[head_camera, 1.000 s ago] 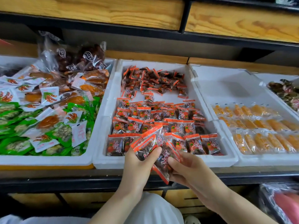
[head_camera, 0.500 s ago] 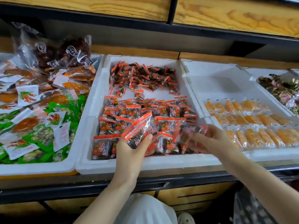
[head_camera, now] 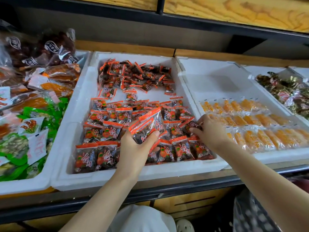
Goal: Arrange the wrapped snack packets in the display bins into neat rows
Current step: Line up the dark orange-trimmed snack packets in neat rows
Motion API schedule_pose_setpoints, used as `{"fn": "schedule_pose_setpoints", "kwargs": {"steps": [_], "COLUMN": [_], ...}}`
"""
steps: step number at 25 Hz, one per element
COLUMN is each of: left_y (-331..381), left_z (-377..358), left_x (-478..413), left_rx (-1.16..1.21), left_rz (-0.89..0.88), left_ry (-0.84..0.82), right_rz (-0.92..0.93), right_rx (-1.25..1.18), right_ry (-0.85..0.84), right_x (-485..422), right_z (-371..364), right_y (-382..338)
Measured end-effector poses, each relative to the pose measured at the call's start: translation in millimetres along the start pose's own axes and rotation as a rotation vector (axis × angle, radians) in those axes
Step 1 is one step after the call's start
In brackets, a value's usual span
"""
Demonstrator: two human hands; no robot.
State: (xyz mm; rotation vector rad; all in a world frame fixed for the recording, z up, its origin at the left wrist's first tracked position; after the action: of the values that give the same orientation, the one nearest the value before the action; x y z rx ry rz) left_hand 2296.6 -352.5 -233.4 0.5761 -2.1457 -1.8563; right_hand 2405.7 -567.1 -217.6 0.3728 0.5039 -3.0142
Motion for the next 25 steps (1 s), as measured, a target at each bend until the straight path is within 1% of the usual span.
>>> {"fn": "schedule_pose_setpoints", "kwargs": {"steps": [2,3,5,6,11,12,14,16,18,20,22,24,25], "left_y": [-2,-2,-3,-4,-6,-6,-6,-6,-7,-6,-7,-8,-9], "left_z": [0,0,-2,-4,-12,-12,-11,-11,-11,-11,-12,-11,-11], "left_x": [-1,-1,0,1,5,5,3,2,2,3,4,6,8], "left_rx": [-0.008,-0.009,0.001,0.008,-0.013,-0.011,-0.007,-0.017,-0.015,-0.014,-0.005,0.01,0.008], "left_rz": [0.005,0.004,0.007,0.015,0.051,0.055,0.06,0.062,0.064,0.062,0.067,0.081,0.087], "left_ry": [-0.01,-0.013,-0.018,-0.024,-0.056,-0.056,-0.055,-0.053,-0.049,-0.05,-0.065,-0.075,-0.079], "right_rz": [0.106,0.144,0.185,0.204,0.228,0.245,0.384,0.524,0.478,0.439,0.433,0.439,0.446], "right_rx": [0.073,0.071,0.089,0.14,0.451,0.471,0.419,0.346,0.337,0.385,0.435,0.41,0.349], "right_ry": [-0.028,-0.041,-0.054,-0.046,0.101,0.125,0.121,0.008,-0.042,-0.014,-0.029,-0.015,0.015], "right_x": [6,10,17,18,12,11,12,16,13,10,10,12,16], "right_z": [1,2,5,6,6,7,3,-5,-6,-7,-12,-10,-5], "right_y": [-4,-6,-8,-9,-15,-17,-29,-39,-36,-33,-35,-38,-42]}}
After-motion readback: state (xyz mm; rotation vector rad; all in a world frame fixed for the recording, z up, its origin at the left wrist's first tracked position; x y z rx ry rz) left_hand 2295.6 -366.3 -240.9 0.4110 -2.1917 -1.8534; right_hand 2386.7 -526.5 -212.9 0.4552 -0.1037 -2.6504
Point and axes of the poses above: each hand's wrist, its own x-axis away from the middle knuckle, its own z-axis out of the back of the hand, y = z × x, the point moved 8 cm from there along -x, towards the middle knuckle, and after that the axes turned 8 degrees about y, right-handed, at the moved point
